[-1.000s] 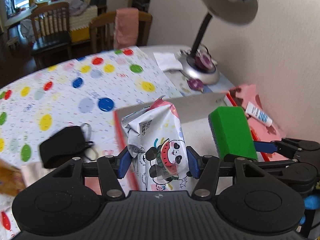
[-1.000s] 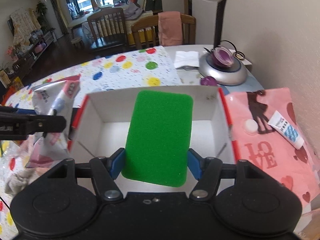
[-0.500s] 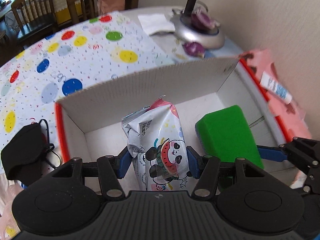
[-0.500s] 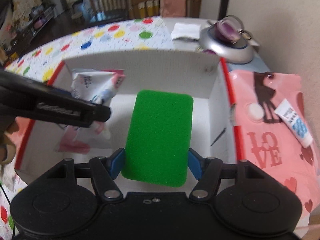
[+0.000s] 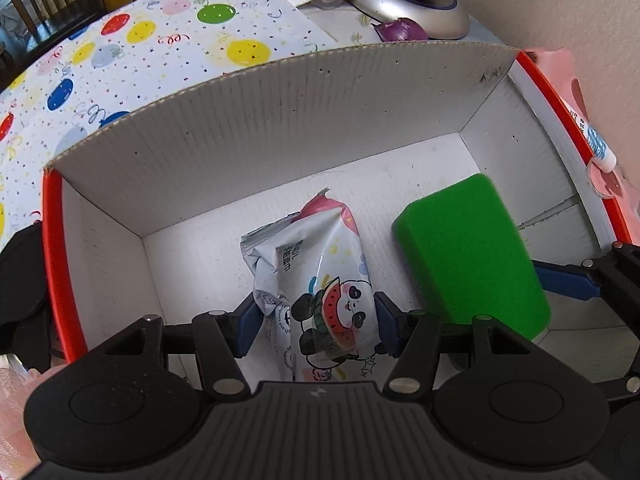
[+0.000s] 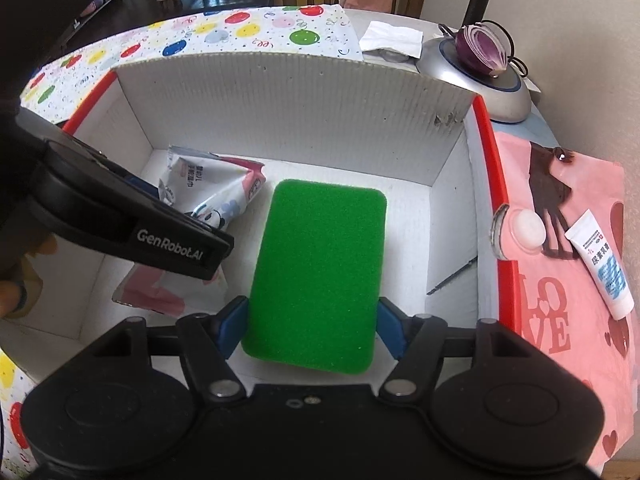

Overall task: Organize soft objects
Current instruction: 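Carry the sponge with the right tool while the left tool carries the bag into the box, then open both tools to release the sponge and bag inside the box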

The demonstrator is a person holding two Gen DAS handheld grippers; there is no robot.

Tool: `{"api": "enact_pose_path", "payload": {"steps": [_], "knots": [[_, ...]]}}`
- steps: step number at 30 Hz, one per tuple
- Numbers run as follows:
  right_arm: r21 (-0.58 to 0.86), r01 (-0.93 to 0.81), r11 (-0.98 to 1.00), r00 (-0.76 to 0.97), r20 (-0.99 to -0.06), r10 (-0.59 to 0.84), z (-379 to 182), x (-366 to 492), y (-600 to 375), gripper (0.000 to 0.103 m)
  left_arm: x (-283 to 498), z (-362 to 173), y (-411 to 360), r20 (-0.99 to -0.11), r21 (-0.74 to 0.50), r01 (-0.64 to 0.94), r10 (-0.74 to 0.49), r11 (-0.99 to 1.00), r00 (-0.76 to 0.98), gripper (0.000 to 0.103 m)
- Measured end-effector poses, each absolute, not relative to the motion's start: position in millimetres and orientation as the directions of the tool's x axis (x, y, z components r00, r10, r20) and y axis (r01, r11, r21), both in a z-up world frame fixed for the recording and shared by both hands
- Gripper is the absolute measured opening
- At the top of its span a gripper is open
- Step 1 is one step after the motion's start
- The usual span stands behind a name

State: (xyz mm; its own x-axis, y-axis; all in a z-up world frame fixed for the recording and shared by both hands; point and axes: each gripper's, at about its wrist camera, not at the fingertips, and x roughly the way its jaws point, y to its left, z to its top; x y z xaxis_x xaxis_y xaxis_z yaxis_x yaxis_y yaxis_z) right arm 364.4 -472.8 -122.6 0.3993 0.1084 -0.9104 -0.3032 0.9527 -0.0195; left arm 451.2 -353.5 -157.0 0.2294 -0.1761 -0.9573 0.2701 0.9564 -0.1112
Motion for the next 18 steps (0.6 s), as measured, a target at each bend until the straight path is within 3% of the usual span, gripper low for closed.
{"api": "enact_pose_path", "payload": {"steps": [3,8,18], "knots": [[-0.022,-0.313,0.949,0.393,-0.913,0.108,-124.5,367.7,-472.2,0.068,453.1,-157.2,-351.9,-0.958,-0.118,0.258,-0.178,0.959,0.224,0.061],[-0.01,-0.318,0.948,0.383,-0.916,0.119,-123.2,369.7,-472.8,0.07,451.0,-154.3,-349.1,-0.955,-0.126,0.245,-0.184,0.961,0.232,0.073],[0.035,-0.321,0.946,0.407,-0.897,0.172,-107.3,360.3,-480.2,0.076,434.5,-125.4,-343.1,-0.921,-0.151,0.244,-0.226,0.958,0.317,0.073]]}}
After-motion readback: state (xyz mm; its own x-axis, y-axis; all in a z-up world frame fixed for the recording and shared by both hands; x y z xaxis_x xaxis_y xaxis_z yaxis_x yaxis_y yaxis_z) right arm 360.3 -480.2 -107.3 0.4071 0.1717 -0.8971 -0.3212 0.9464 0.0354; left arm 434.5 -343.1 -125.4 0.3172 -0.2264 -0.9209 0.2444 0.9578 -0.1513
